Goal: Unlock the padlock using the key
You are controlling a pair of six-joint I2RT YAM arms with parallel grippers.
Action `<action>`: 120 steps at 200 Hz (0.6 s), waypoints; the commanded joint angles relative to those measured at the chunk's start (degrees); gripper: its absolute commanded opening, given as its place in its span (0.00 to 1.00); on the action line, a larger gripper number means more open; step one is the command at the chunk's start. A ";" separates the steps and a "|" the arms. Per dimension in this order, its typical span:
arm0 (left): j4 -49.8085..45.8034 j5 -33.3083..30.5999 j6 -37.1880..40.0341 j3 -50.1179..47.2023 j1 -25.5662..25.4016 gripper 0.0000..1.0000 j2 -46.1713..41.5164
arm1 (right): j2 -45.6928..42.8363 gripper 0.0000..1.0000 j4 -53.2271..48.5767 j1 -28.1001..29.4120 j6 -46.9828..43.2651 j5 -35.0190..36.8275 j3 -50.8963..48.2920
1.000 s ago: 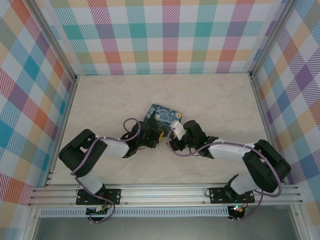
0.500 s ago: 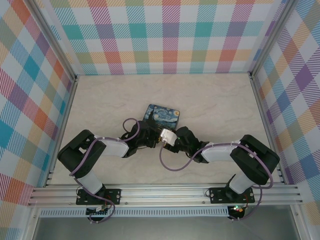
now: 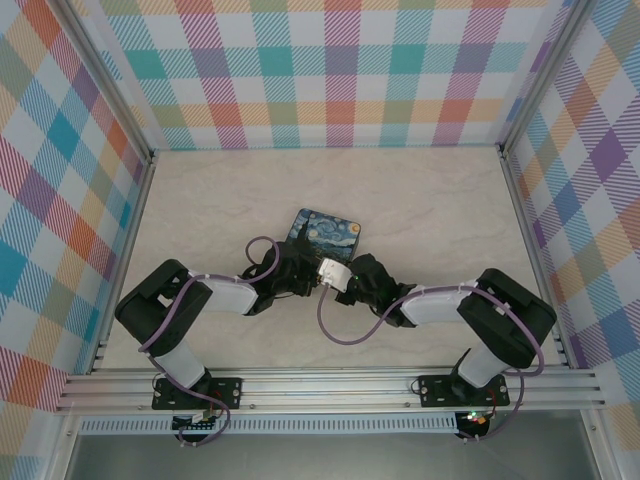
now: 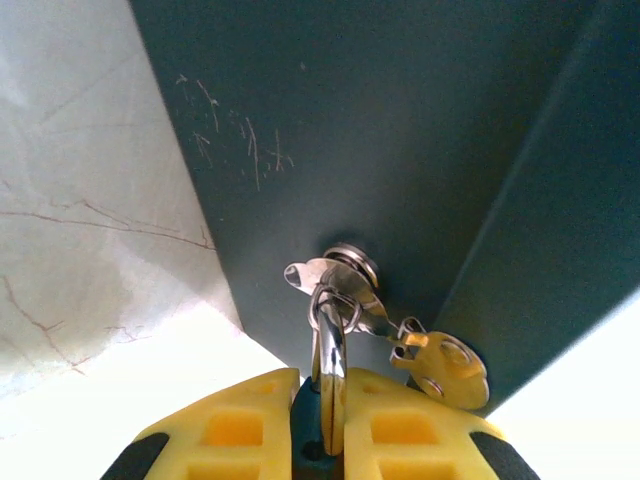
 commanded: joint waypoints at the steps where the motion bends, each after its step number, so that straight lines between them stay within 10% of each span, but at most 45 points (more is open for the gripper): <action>1: -0.95 1.86 -0.97 1.10 -0.40 0.00 -0.25 | 0.99 0.03 1.78 0.21 1.12 -0.06 1.44; 36: -2.22 1.38 0.68 0.75 -0.36 0.00 -0.90 | 0.75 0.00 0.48 0.17 3.57 1.27 1.77; 76: -8.34 -1.64 4.53 -2.38 -0.42 0.45 -7.17 | 1.53 0.00 0.28 0.27 5.20 2.88 0.65; 120: -19.72 -5.34 6.57 -5.55 -0.05 0.68 -18.45 | 2.22 0.00 1.82 0.19 5.35 3.24 0.04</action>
